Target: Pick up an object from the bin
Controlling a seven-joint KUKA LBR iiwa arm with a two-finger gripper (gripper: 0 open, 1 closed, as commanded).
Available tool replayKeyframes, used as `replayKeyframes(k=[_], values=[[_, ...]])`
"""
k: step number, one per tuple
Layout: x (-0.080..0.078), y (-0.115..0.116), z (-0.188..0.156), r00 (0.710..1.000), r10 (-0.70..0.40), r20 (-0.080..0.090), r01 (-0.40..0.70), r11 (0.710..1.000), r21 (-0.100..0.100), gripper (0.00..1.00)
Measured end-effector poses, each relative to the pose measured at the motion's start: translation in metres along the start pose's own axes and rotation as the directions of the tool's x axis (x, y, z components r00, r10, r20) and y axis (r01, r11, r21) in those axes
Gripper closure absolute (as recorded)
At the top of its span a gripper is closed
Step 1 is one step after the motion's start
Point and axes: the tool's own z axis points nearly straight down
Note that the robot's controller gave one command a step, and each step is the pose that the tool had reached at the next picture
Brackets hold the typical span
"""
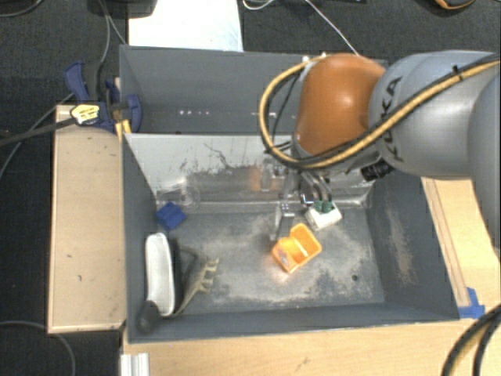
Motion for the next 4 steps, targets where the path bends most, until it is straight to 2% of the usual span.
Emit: replayKeyframes(k=[1, 2, 3, 4], values=[[-0.002, 0.000, -0.005, 1.000, 0.003, 0.008, -0.003, 1.000, -0.001, 0.00], [0.005, -0.054, 0.093, 0.906, -0.422, 0.001, 0.422, 0.906, 0.001, 0.00], [0.007, -0.055, 0.060, 0.840, -0.543, 0.012, 0.543, 0.840, 0.005, 0.00], [0.062, -0.079, 0.068, 0.837, -0.548, 0.002, 0.548, 0.837, 0.001, 0.00]])
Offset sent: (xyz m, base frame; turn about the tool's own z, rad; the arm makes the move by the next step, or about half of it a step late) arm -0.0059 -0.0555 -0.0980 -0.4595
